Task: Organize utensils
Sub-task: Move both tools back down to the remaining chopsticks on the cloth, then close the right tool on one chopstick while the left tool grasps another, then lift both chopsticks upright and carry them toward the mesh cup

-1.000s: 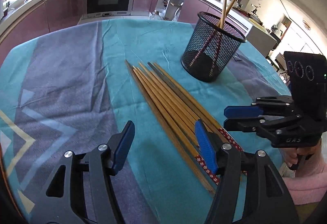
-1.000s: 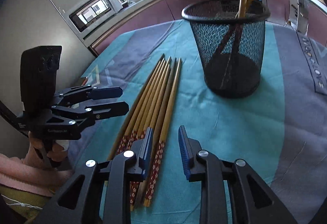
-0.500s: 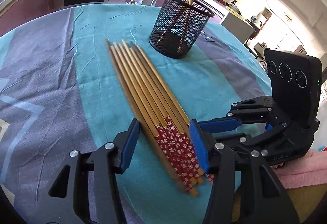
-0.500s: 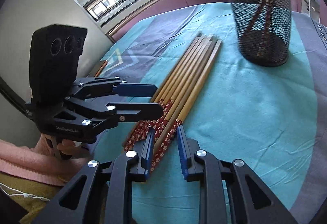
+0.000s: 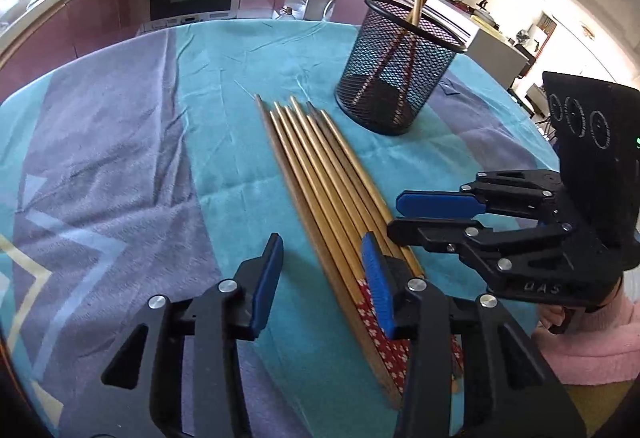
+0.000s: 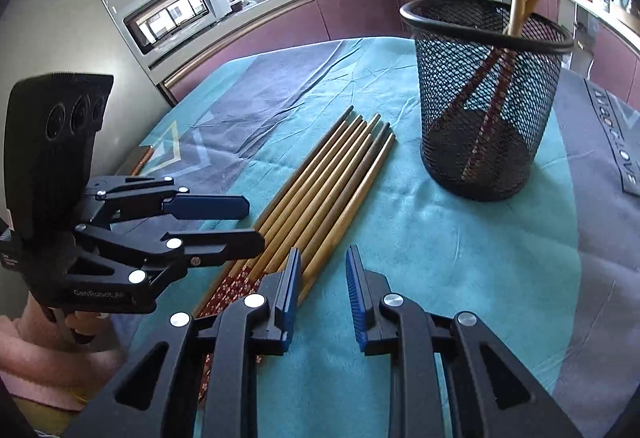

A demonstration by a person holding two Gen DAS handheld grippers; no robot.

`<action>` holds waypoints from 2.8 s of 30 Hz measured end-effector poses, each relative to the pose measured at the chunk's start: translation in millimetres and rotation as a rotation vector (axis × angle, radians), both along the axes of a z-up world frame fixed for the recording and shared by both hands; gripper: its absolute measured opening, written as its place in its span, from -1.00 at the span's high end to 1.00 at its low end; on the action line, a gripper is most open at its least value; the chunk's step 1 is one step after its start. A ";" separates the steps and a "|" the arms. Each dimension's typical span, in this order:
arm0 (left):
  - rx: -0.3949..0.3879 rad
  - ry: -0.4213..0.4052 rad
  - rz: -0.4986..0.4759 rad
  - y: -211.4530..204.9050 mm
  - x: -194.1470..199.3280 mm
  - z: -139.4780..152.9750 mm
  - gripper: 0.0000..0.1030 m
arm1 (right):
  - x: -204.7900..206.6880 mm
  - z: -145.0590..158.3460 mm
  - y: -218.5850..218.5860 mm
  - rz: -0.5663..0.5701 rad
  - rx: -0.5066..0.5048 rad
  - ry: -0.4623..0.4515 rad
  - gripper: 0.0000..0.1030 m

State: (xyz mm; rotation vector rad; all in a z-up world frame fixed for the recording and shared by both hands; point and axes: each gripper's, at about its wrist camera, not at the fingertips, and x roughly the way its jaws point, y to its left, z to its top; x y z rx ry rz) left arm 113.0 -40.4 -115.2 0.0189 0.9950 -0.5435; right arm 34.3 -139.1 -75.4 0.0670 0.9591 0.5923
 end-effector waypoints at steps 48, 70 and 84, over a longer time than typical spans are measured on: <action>0.157 -0.068 0.121 -3.7 40.7 -2.2 0.68 | 28.4 1.0 -6.3 -0.095 -0.147 -0.056 0.86; 0.002 -0.099 0.155 16.6 11.2 34.2 0.84 | 8.3 39.8 -43.6 -0.093 0.072 -0.114 0.90; -0.154 -0.190 0.104 40.3 -23.7 96.5 0.86 | -9.0 75.5 -64.1 -0.099 0.196 -0.206 0.90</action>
